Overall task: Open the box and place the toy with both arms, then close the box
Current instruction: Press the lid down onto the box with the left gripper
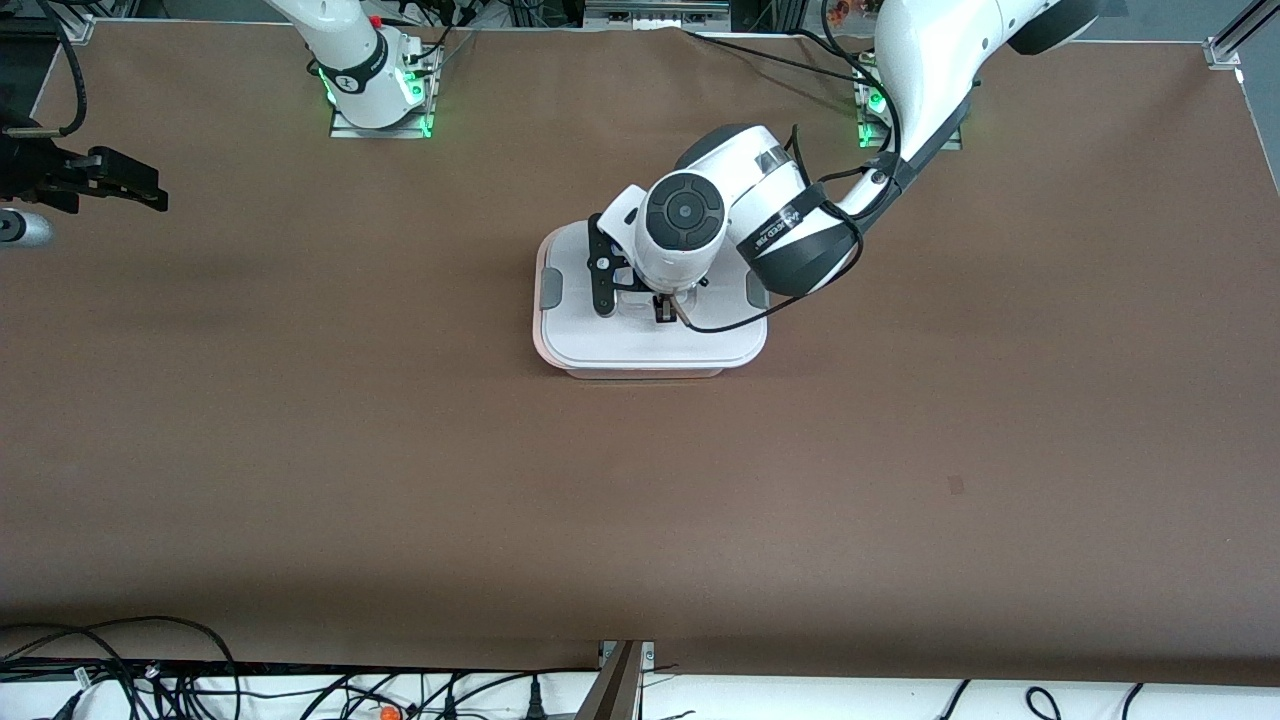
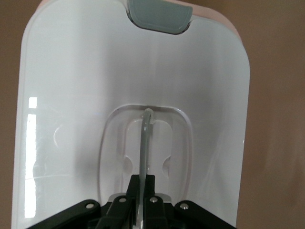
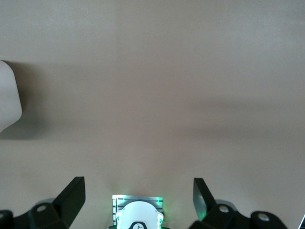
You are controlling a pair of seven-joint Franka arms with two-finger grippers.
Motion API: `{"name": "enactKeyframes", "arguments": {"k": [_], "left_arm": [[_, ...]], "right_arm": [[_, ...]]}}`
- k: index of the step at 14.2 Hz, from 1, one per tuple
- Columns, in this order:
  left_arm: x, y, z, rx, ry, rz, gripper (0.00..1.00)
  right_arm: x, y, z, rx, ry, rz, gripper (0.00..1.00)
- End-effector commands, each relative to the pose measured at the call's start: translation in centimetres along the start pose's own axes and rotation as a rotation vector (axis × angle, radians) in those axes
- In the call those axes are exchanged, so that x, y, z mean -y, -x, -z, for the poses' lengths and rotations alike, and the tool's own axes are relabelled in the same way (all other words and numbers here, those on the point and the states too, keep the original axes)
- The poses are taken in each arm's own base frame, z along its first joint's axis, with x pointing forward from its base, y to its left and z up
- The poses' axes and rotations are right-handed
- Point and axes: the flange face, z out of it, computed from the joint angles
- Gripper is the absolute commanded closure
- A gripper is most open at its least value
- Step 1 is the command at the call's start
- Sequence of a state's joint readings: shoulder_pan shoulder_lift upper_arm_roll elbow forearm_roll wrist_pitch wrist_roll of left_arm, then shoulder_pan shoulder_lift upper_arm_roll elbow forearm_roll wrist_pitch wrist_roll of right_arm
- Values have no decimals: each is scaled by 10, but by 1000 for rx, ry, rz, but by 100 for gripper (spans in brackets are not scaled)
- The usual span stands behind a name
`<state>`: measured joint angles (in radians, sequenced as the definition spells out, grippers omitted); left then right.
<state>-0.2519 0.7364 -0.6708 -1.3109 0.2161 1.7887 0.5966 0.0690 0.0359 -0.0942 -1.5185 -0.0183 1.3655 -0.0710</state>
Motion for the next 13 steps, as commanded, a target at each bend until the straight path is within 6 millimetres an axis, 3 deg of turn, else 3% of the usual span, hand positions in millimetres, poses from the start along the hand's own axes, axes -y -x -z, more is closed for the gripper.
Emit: {"name": "enactKeyframes", "arguments": {"k": [1, 5, 13], "left_arm": [[2, -8, -7, -6, -46, -12, 100], [1, -9, -4, -14, -45, -3, 100], [-8, -14, -5, -12, -31, 78, 100]], "right_arm": [[-1, -2, 1, -3, 11, -17, 0], [-18, -2, 0, -3, 1, -48, 0], [-17, -2, -1, 1, -6, -50, 0]]}}
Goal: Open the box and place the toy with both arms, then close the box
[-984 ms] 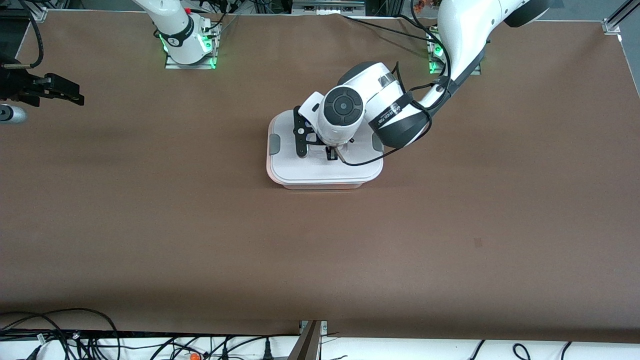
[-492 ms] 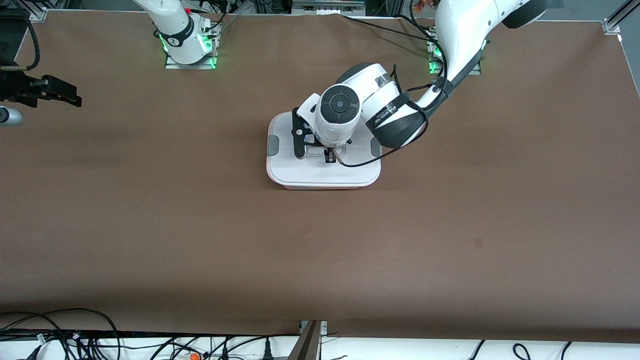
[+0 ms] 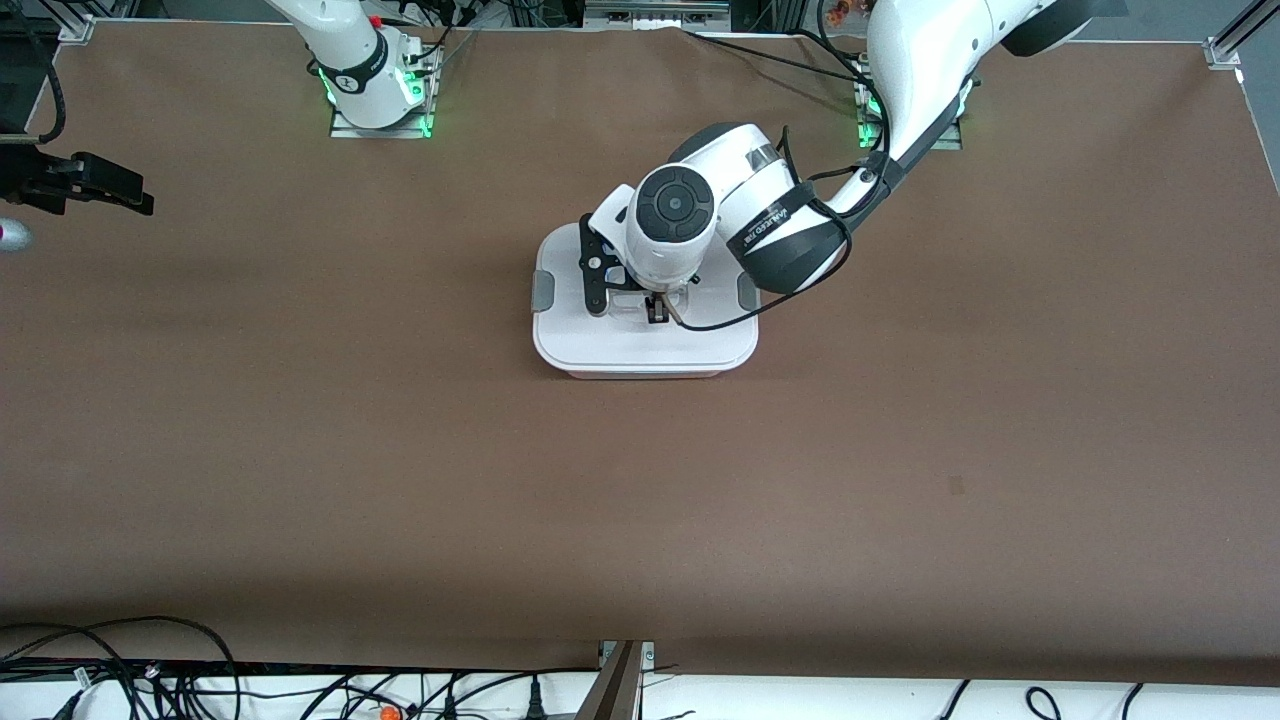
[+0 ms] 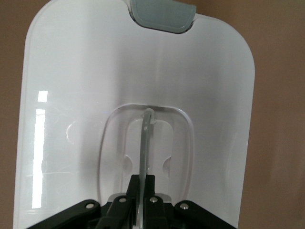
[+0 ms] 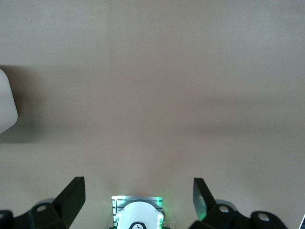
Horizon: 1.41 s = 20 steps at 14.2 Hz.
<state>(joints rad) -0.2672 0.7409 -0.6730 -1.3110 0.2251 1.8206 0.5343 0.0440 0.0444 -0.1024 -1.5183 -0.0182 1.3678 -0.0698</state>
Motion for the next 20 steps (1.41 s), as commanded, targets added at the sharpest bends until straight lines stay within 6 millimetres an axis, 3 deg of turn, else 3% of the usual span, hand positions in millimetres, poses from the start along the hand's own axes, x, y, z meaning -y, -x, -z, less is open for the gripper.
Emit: {"name": "enactKeyframes", "arguments": {"k": [1, 9, 10, 13, 15, 18, 20], "left_arm": [[-5, -6, -3, 6, -13, 39, 100], [-12, -8, -8, 18, -9, 51, 100], [-12, -8, -7, 20, -11, 52, 3], [-15, 0, 16, 42, -26, 68, 0], [-27, 9, 54, 57, -56, 107, 0], [-46, 35, 114, 91, -113, 329, 0], [-40, 65, 152, 85, -152, 530, 0]], "right_arm": [[1, 0, 3, -3, -1, -16, 0], [1, 0, 4, -5, -2, -17, 0], [1, 0, 4, -6, -2, -17, 0], [1, 0, 5, -11, -2, -17, 0], [1, 0, 5, -10, -4, -17, 0], [1, 0, 5, -10, -4, -17, 0], [1, 0, 5, -11, -3, -17, 0]]}}
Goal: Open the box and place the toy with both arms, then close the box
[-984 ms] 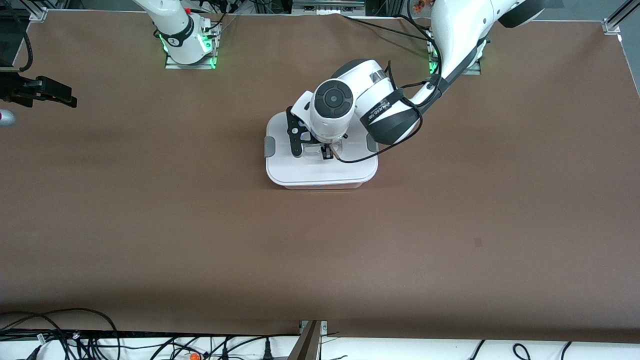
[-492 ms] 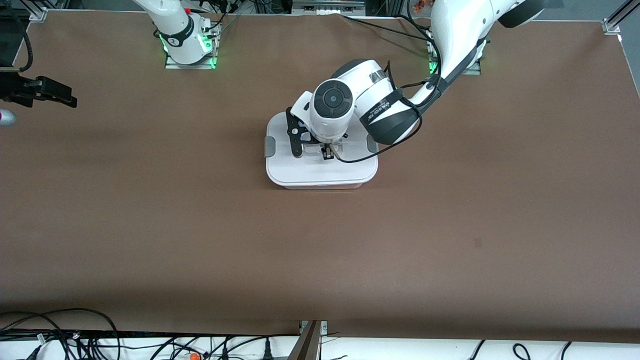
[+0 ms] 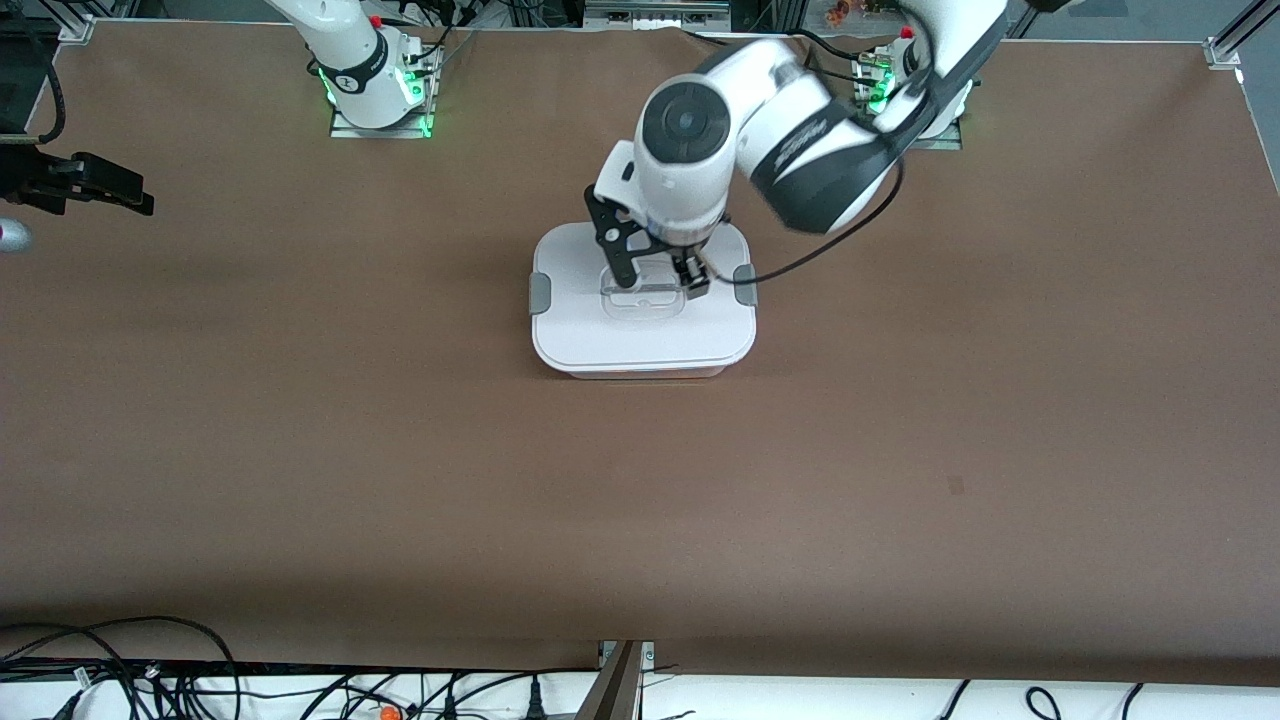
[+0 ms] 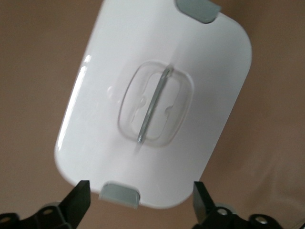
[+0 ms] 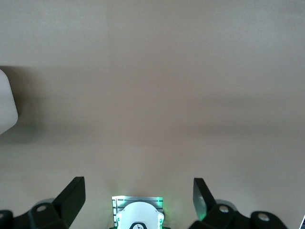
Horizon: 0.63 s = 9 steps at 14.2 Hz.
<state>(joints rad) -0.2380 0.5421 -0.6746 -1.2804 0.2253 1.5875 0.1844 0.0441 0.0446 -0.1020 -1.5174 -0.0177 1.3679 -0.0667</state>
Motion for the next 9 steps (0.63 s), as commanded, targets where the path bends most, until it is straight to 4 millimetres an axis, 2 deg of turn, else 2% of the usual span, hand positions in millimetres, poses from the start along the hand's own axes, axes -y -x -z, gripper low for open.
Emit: {"name": "enactKeyframes", "arguments": {"k": [1, 3, 5, 6, 7, 8, 9], "left_arm": [[24, 44, 46, 11, -65, 225, 0], [48, 71, 67, 21, -102, 321, 0], [99, 116, 95, -12, -120, 424, 0], [123, 137, 103, -20, -108, 478, 0], [135, 153, 112, -27, -122, 517, 0], [141, 159, 114, -25, -130, 543, 0], [163, 174, 114, -32, -130, 593, 0]], "right_arm": [[1, 0, 5, -10, -3, -14, 0], [1, 0, 5, -10, -3, -14, 0], [1, 0, 3, -6, -5, -14, 0], [1, 0, 5, -9, -5, -14, 0], [1, 0, 5, -9, -5, -14, 0], [1, 0, 5, -9, -5, -14, 0], [1, 0, 3, -6, -5, -14, 0]]}}
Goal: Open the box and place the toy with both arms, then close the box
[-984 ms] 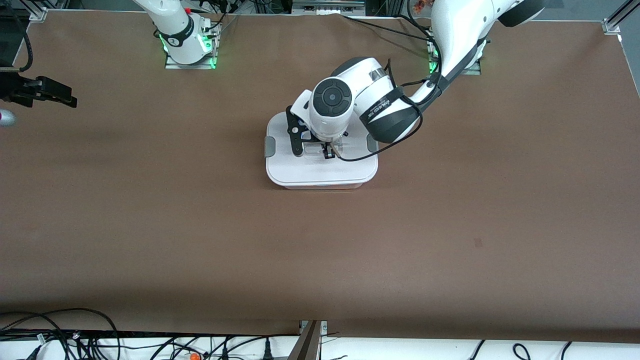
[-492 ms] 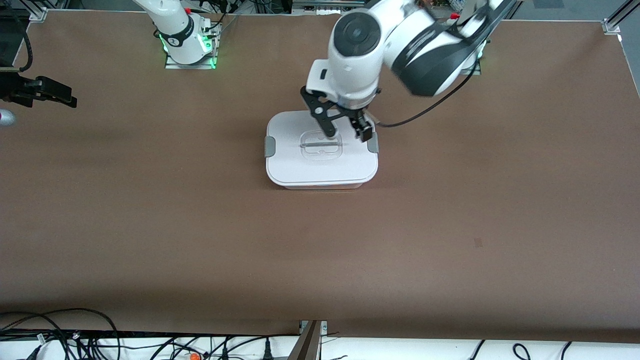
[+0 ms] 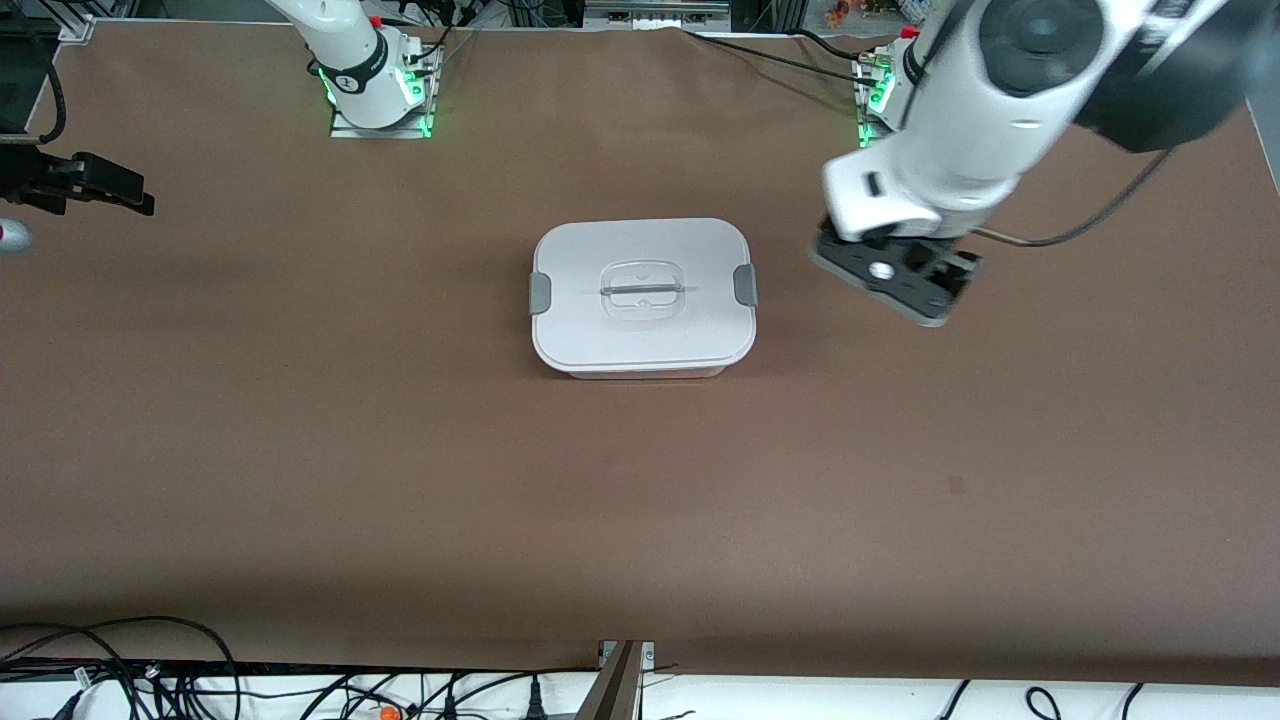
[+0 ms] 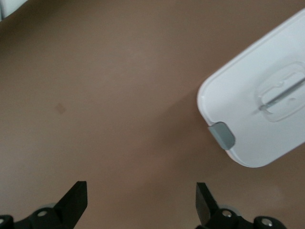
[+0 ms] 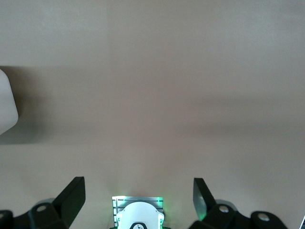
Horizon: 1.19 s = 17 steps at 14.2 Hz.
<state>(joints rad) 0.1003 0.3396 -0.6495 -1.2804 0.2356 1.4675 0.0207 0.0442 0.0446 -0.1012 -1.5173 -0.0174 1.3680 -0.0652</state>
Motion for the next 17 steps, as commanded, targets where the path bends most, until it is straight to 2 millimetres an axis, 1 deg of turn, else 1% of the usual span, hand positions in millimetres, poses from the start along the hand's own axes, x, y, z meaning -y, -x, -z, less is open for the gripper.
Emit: {"name": "enactKeyframes", "arguments": {"k": [1, 2, 3, 4, 5, 6, 7, 8, 9, 11, 13, 17], "left_arm": [[46, 16, 7, -15, -53, 125, 0], [60, 21, 13, -47, -81, 163, 0], [79, 23, 13, -62, -90, 211, 0], [95, 26, 13, -71, -79, 248, 0], [118, 39, 16, -81, -41, 305, 0], [130, 57, 15, -87, -2, 349, 0], [138, 77, 16, -121, -6, 379, 0], [137, 93, 16, -139, -15, 390, 0], [143, 104, 17, -132, -19, 407, 0], [148, 115, 12, -61, -4, 423, 0], [147, 115, 14, -63, -5, 423, 0], [148, 113, 11, -61, 1, 423, 0]], "right_arm": [[1, 0, 5, -9, -5, -13, 0], [1, 0, 5, -10, -4, -13, 0], [1, 0, 5, -10, -4, -13, 0], [1, 0, 3, -7, -5, -13, 0], [1, 0, 5, -12, -4, -13, 0], [1, 0, 3, -7, -5, -13, 0], [1, 0, 5, -12, -4, -13, 0], [1, 0, 4, -9, -5, -13, 0], [1, 0, 3, -7, -5, -13, 0], [1, 0, 4, -9, -5, -13, 0], [1, 0, 5, -10, -4, -13, 0], [1, 0, 4, -9, -5, -13, 0]]}}
